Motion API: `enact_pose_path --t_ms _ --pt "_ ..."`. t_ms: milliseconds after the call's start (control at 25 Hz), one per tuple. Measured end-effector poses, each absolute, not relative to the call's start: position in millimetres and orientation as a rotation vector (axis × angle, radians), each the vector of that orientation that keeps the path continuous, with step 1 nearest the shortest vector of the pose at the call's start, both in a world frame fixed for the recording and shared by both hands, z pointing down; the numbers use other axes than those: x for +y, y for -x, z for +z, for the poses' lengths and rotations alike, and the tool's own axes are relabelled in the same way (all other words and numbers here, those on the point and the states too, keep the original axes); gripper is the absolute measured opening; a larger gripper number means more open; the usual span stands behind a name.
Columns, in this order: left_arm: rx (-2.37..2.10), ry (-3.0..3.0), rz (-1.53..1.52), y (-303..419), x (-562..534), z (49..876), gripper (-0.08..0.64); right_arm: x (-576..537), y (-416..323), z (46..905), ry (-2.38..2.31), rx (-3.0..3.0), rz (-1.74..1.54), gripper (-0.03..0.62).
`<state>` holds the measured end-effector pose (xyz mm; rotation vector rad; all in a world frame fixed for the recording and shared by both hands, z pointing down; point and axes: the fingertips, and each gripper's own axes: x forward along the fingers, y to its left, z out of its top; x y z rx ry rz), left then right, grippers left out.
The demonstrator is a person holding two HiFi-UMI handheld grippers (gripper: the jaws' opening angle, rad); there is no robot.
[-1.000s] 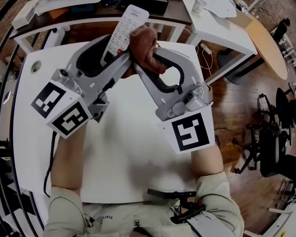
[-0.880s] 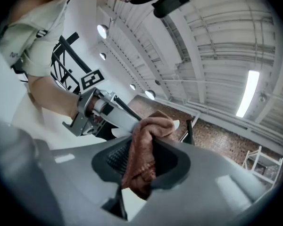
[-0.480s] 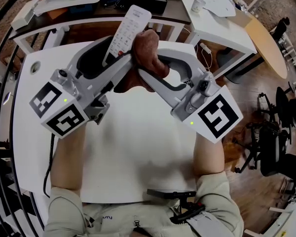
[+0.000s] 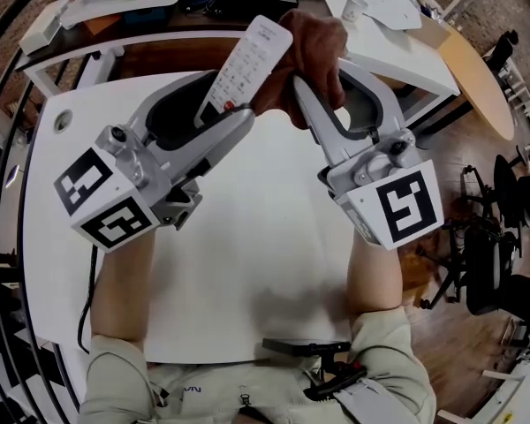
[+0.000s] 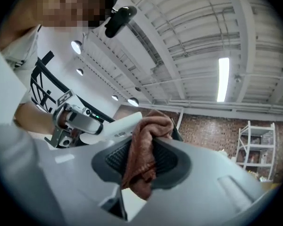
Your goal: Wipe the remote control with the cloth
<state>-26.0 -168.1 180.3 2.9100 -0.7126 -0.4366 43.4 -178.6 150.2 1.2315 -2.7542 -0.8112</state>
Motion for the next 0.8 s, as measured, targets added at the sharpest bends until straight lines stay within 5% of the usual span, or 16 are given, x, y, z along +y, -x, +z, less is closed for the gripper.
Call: enact_pose_path --t_ms 800 --pt "-0.747 -2.864 -0.547 41 -171 168 0.244 -149 17 209 -0.830 -2.600 -0.900 0.103"
